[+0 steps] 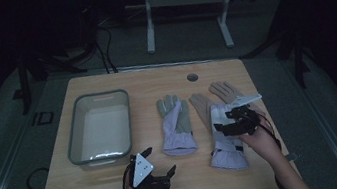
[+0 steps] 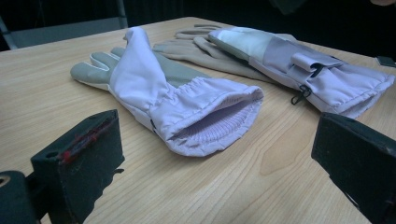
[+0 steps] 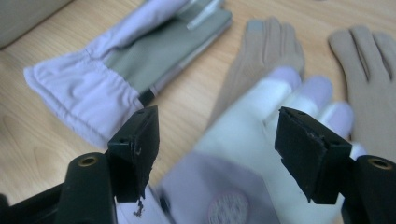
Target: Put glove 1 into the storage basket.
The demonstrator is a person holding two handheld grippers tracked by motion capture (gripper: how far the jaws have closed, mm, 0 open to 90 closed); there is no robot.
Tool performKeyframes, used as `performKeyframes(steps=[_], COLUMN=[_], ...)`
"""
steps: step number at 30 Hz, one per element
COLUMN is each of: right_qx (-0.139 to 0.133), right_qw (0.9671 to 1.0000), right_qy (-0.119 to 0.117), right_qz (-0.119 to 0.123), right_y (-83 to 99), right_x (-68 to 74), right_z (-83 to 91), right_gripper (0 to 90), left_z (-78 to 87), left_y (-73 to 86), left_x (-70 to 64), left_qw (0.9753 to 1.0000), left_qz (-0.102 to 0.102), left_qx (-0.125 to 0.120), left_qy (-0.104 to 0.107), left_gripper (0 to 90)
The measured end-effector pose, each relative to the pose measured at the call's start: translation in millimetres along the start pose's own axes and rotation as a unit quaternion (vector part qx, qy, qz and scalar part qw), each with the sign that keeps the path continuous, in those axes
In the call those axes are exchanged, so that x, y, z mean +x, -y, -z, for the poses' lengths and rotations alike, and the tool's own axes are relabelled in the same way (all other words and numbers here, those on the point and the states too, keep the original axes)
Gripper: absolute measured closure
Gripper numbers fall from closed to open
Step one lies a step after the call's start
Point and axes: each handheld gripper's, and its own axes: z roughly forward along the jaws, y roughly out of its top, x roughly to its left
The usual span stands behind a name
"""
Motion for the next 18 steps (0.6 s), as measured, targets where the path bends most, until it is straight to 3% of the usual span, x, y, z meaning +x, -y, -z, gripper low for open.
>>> performKeyframes(steps=[9,18], right_qx=[0.020,0.059], right_qw=[0.9996,0.9982], right_qy=[0.007,-0.002], right_qz=[-0.017,-0.014], right_y=[32.5,52.4], right_x=[-10.2,-19.5], right_z=[4.8,-15.2], right_gripper=[35.2,41.2], left_z=[-0.1,-0.1], left_y=[0.0,0.0], left_x=[-0.1,0.0], left_qw=[1.0000,1.0000], left_qz=[0.001,0.001], left_qx=[0.000,0.000], left_qy=[0.000,0.000], left_gripper=[2.1,2.1])
